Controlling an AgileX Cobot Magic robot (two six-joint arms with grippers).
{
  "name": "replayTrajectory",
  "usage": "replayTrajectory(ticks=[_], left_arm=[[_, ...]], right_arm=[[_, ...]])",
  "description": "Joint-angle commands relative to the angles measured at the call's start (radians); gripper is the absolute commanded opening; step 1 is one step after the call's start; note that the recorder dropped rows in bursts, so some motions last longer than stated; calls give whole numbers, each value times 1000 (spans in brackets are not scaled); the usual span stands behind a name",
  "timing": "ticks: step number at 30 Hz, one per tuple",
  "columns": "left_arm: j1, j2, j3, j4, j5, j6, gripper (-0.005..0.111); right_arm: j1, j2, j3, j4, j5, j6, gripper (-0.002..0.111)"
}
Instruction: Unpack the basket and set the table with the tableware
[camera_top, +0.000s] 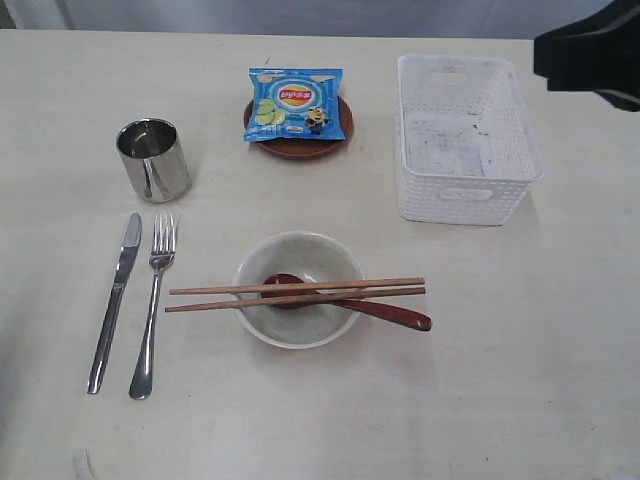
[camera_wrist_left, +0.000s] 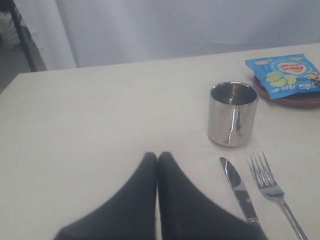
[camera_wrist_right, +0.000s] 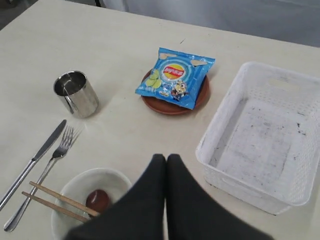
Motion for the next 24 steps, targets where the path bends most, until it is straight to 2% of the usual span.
replayTrajectory(ticks=[1, 5, 13, 19, 24], left_arm=[[-5, -2, 2, 3, -1, -2, 0], [-5, -2, 2, 3, -1, -2, 0], [-5, -2, 2, 3, -1, -2, 0], [-5, -2, 2, 3, -1, -2, 0], [-5, -2, 2, 3, -1, -2, 0]], right_arm=[[-105, -93, 37, -7, -13, 3, 0], [-269, -187, 103, 11, -25, 3, 0], [-478, -453, 307, -1, -110, -25, 0], [-503, -663, 465, -14, -260, -28, 0], [-503, -792, 582, -14, -304, -61, 0]])
